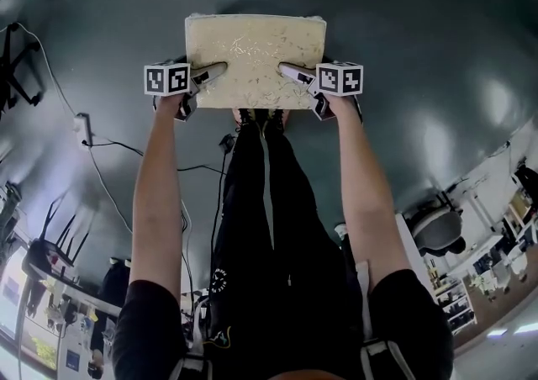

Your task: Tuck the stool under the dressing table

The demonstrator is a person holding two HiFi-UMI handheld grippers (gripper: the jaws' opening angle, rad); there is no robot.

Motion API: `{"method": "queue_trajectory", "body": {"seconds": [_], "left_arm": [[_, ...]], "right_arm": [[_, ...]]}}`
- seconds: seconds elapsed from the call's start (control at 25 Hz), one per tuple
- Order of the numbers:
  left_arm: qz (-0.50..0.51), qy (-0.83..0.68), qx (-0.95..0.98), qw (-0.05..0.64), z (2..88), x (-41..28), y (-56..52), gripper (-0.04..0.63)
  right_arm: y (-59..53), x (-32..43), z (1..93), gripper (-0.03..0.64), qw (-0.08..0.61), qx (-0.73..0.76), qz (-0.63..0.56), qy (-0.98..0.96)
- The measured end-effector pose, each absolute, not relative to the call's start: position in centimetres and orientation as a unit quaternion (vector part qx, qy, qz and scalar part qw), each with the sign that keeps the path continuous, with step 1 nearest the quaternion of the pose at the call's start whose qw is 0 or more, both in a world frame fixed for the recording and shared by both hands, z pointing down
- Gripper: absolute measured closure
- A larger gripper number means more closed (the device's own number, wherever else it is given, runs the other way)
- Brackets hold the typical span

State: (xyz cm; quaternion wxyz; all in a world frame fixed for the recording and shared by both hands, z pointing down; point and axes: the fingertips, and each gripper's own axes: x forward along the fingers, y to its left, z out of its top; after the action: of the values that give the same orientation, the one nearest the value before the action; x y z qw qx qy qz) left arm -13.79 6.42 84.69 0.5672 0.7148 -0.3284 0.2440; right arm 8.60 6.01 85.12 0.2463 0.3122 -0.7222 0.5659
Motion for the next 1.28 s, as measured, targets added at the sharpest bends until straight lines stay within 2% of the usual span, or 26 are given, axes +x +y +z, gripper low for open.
{"method": "queue_trajectory", "body": {"seconds": [0.48,1.28], "left_arm": [[0.203,-0.384,0.735,0.521,82.7,-13.8,5.4,0.046],[0.208,-0.379,0.724,0.538,83.4,-16.5,-9.6,0.035]], "right_arm": [[3.6,7.8,83.2,0.02,0.247,0.319,0.523,-0.751],[-11.0,5.5,83.9,0.02,0.249,0.335,0.532,-0.736]]}}
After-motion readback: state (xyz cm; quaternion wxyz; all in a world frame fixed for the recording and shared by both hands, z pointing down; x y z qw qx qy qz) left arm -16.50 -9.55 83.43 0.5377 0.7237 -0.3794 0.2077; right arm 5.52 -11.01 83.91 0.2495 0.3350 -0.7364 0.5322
